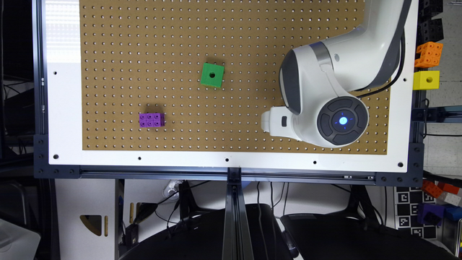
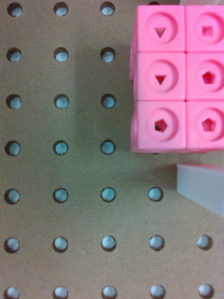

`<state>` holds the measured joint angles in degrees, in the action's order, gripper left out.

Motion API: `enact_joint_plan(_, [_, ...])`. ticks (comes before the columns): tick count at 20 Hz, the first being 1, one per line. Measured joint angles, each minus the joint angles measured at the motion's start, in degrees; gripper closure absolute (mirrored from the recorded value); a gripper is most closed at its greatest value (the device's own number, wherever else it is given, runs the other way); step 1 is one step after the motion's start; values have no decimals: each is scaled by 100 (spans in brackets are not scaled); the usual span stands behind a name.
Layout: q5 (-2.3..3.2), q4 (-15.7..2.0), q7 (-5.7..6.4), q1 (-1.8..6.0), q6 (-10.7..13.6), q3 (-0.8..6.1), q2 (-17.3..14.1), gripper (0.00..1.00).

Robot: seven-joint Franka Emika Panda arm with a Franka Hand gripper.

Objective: Pick up pink block.

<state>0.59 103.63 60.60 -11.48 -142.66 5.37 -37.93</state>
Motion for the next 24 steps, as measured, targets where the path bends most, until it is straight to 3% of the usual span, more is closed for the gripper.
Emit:
enact_joint_plan(14, [0, 0, 0, -1, 3, 0, 0, 0])
enact_joint_plan(15, [0, 2, 0, 3, 5, 0, -1, 100])
enact_joint_plan(24, [0, 4, 0, 5, 6, 0, 0, 100])
